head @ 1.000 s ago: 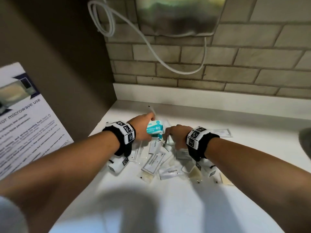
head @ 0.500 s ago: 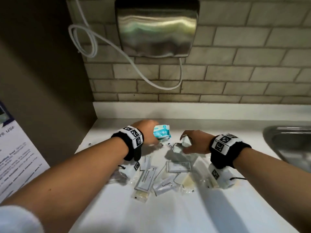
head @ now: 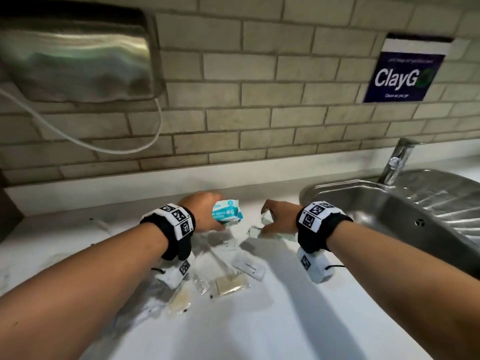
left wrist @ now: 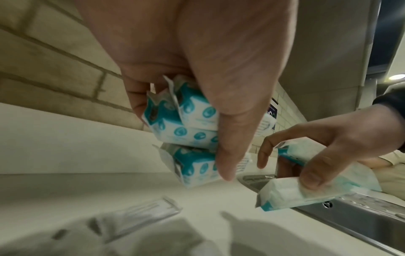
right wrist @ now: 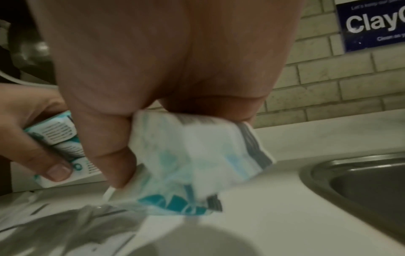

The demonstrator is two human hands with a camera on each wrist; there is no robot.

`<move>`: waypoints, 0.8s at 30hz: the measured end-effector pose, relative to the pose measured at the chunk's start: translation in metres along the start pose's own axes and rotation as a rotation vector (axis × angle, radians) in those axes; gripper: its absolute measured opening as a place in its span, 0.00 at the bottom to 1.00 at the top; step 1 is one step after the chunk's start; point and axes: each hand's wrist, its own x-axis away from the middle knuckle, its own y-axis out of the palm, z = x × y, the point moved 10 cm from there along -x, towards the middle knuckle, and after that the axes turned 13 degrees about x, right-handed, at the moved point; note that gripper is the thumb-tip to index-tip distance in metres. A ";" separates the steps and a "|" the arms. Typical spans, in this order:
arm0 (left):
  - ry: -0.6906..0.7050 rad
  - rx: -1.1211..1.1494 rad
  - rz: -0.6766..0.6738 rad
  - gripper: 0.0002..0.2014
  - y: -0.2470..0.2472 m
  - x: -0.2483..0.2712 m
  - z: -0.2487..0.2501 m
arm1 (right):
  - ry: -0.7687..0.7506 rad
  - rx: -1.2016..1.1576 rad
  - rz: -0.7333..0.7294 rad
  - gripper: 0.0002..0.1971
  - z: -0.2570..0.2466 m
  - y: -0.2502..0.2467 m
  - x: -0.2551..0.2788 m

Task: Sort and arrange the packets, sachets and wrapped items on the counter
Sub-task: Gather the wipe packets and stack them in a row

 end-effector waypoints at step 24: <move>-0.268 0.154 0.006 0.31 0.051 -0.060 0.021 | -0.091 -0.093 -0.168 0.26 0.071 0.035 -0.044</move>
